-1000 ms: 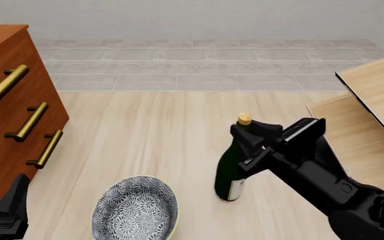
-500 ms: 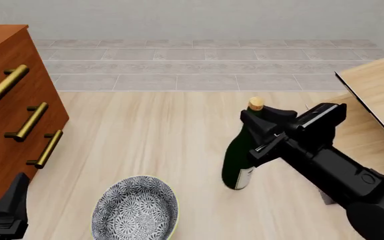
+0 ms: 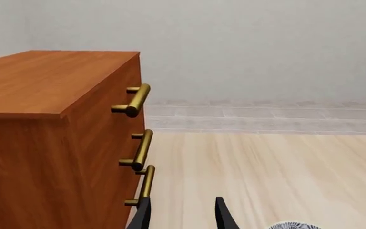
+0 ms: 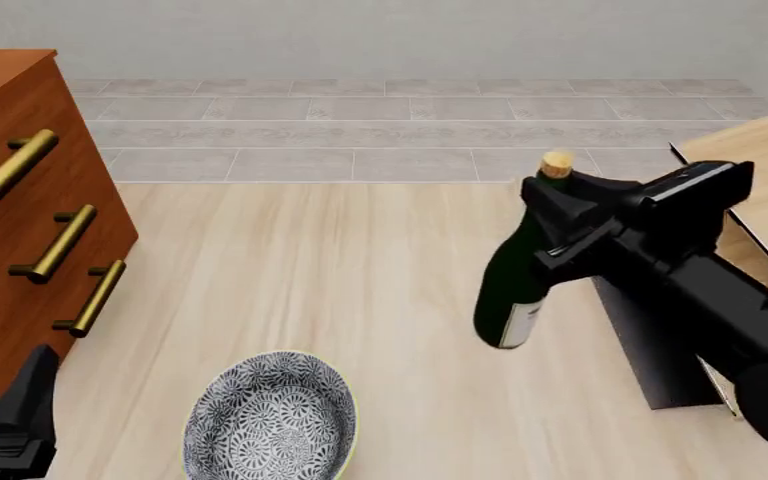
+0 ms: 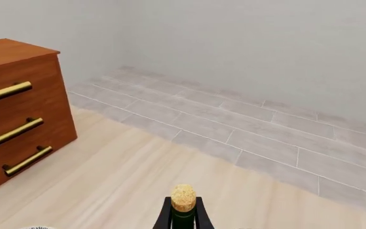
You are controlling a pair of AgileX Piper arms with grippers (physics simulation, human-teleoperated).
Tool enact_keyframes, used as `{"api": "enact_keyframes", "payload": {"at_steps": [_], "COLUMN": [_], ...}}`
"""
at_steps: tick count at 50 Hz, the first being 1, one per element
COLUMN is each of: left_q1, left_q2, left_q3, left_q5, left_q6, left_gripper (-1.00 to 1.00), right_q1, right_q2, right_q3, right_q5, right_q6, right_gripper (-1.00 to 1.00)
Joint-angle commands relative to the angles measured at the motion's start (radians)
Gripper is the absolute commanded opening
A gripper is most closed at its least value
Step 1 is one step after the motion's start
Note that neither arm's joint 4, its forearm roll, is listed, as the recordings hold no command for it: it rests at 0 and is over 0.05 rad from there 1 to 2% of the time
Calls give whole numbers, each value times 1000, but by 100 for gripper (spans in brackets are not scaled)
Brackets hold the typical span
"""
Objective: Put the wine bottle on the wine rack.
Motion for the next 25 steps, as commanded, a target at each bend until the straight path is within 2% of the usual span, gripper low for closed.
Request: {"api": "enact_keyframes", "payload": {"at_steps": [1,2,4,11,12,15,25], "left_q1": [1,2,1,2,2,4,1], "left_q2": [0,0,0,0,0,0,0], "left_q3": [0,0,0,0,0,0,0], "left_q5": [5,6,10,8,9,9,10], "left_q6": [-8,-8,-8,-9,-9,-12,-12], "left_gripper": [100,100,100,100,100,100,100], "right_q1": [-78,-90,-85,-113,-133,-130,-174], "right_q2": [-39,-45,-46,-64,-61,-70,-92], "right_q3": [-55,-58,-68,-110,-119,-127,-181], "right_q5": [74,79,91,151,164,178,259], "right_q6": [27,39,21,26,55,43,56], "right_gripper": [-100,-100,-100,-100,-100,-100,-100]}}
